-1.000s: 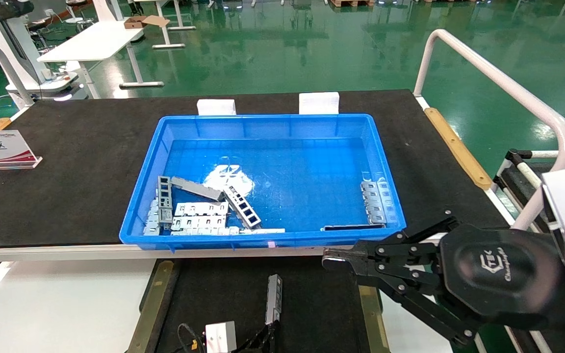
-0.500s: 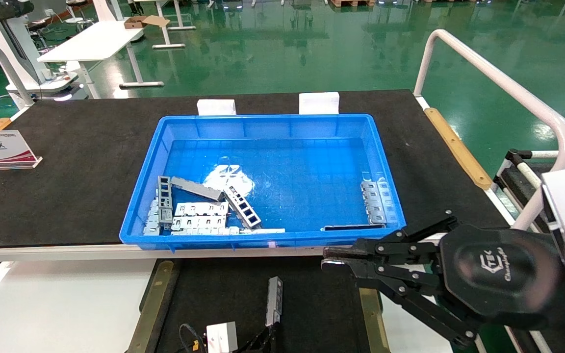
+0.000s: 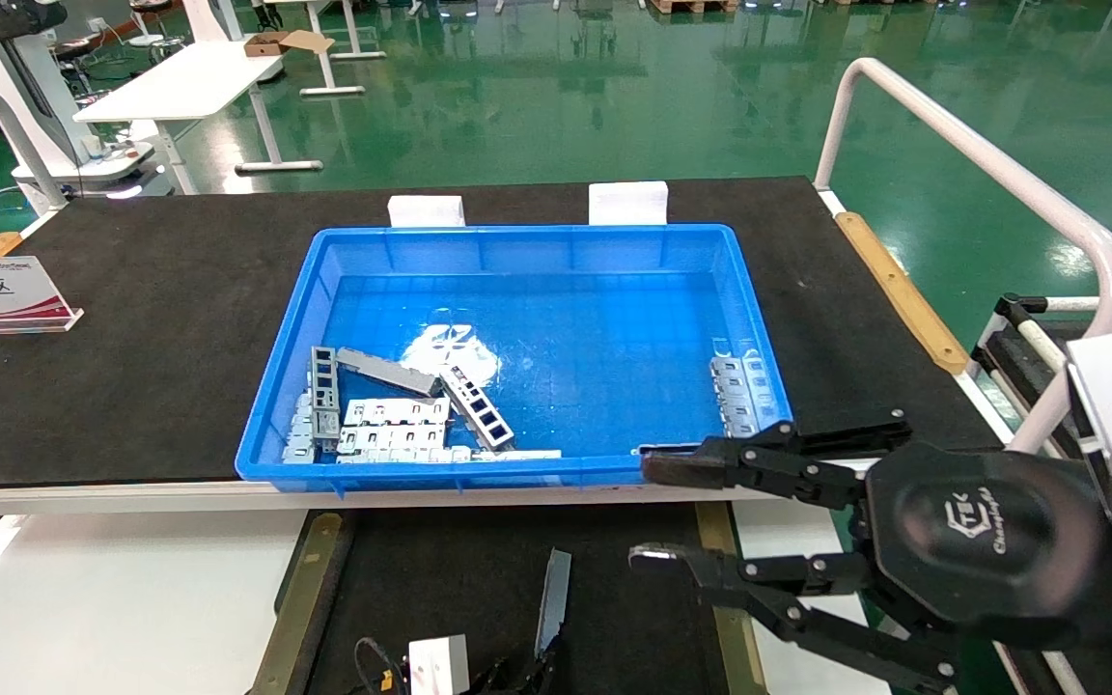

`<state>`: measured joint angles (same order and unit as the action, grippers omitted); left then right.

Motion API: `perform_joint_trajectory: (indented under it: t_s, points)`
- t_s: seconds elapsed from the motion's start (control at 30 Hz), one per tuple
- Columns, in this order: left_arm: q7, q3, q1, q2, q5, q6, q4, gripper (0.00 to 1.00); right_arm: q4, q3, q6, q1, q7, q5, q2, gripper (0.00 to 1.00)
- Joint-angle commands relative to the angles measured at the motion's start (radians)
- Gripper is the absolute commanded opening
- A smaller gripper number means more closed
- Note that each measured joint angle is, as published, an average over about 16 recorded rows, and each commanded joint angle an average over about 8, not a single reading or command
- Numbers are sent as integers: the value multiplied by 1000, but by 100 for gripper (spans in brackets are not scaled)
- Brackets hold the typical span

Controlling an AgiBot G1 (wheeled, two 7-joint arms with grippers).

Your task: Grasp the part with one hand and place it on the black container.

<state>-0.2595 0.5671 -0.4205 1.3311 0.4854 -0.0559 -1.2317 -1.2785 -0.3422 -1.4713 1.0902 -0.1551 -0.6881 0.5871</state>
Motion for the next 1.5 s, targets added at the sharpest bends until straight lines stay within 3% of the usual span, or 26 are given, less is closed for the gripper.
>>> perform_joint_trajectory:
  t_s: [0.03, 0.37, 1.1, 1.5]
  points:
    - [-2, -4, 3, -3, 10, 10, -1, 100, 0, 0, 0, 0, 0, 0, 0, 100]
    - [26, 28, -10, -118, -2, 194, -4, 100, 0, 0, 0, 0, 0, 0, 0, 100]
    - [192, 150, -158, -525, -1, 624, -97, 100, 0, -1, 0, 0, 0, 0, 0, 100]
    - [215, 136, -204, -638, -19, 806, -115, 100, 0, -1, 0, 0, 0, 1, 0, 100]
